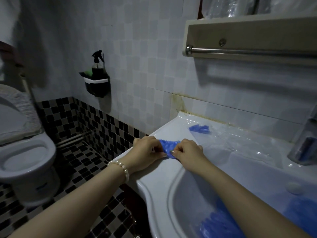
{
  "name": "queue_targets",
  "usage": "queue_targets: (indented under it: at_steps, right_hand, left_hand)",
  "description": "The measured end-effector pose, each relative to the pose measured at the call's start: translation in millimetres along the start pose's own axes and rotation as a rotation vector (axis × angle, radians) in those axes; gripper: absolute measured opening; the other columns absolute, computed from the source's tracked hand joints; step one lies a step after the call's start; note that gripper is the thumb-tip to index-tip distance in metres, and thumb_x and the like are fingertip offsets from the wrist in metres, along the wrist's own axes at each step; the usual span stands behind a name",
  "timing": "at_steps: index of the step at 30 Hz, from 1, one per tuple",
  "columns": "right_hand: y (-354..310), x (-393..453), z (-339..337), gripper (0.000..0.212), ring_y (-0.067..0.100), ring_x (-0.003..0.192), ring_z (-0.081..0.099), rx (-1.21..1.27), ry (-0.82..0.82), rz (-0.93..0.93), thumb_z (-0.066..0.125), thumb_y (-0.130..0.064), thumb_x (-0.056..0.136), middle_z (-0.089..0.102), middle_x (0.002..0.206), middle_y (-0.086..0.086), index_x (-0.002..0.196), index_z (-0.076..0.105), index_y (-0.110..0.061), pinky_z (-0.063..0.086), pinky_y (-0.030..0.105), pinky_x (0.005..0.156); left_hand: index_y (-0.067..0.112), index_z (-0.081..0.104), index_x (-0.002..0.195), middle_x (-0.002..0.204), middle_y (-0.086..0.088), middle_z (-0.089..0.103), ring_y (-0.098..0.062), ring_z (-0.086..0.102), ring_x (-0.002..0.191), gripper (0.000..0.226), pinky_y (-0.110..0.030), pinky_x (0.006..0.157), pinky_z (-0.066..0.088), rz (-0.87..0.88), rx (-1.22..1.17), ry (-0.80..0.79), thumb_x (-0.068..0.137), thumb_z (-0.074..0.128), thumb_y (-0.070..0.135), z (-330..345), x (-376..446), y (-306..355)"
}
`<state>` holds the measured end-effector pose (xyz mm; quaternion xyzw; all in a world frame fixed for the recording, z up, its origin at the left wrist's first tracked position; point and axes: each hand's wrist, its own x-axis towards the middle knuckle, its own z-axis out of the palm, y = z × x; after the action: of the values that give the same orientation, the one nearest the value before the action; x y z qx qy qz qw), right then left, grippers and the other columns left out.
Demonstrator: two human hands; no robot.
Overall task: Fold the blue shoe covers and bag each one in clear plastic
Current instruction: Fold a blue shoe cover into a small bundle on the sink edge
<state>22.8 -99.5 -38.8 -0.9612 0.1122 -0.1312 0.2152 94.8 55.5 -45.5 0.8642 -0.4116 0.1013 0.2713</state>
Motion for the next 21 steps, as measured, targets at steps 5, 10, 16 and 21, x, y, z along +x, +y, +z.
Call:
queue_targets:
  at_steps: [5,10,16,21]
  right_hand:
    - [4,-10,7,0.023,0.012,0.071,0.050,0.278,0.200,-0.057,0.072,-0.025,0.079,0.051,0.072,-0.009,0.065,0.054,-0.026,0.042,0.038,0.082]
    - [14,-11,8,0.013,0.017,0.083,0.050,0.238,0.215,-0.229,0.082,-0.025,0.069,0.047,0.076,-0.013,0.074,0.074,-0.016,0.046,0.037,0.079]
    - [3,1,1,0.015,0.020,0.106,0.043,-0.032,0.054,-0.107,0.059,-0.029,0.090,0.053,0.105,0.000,0.080,0.066,-0.022,0.030,0.031,0.091]
    - [3,-1,1,0.030,0.021,0.100,0.050,0.043,0.031,-0.024,0.059,-0.029,0.090,0.054,0.092,-0.003,0.062,0.050,-0.026,0.027,0.029,0.081]
  left_hand:
    - [0.016,0.065,0.096,0.102,0.002,0.058,-0.018,0.045,0.103,0.023,-0.030,0.081,0.024,-0.023,0.129,-0.002,0.093,0.055,0.036,4,2,2]
    - [0.019,0.066,0.100,0.108,0.003,0.050,-0.018,0.038,0.107,0.027,-0.031,0.087,0.024,-0.071,0.181,-0.028,0.094,0.049,0.039,4,4,3]
    - [0.023,0.069,0.089,0.094,0.012,0.045,-0.014,0.040,0.101,0.024,-0.029,0.078,0.020,-0.052,0.057,0.074,0.082,0.066,0.046,-2,0,1]
    - [0.022,0.071,0.094,0.097,0.013,0.046,-0.014,0.038,0.104,0.026,-0.030,0.081,0.021,-0.042,0.077,-0.011,0.084,0.064,0.046,-4,1,3]
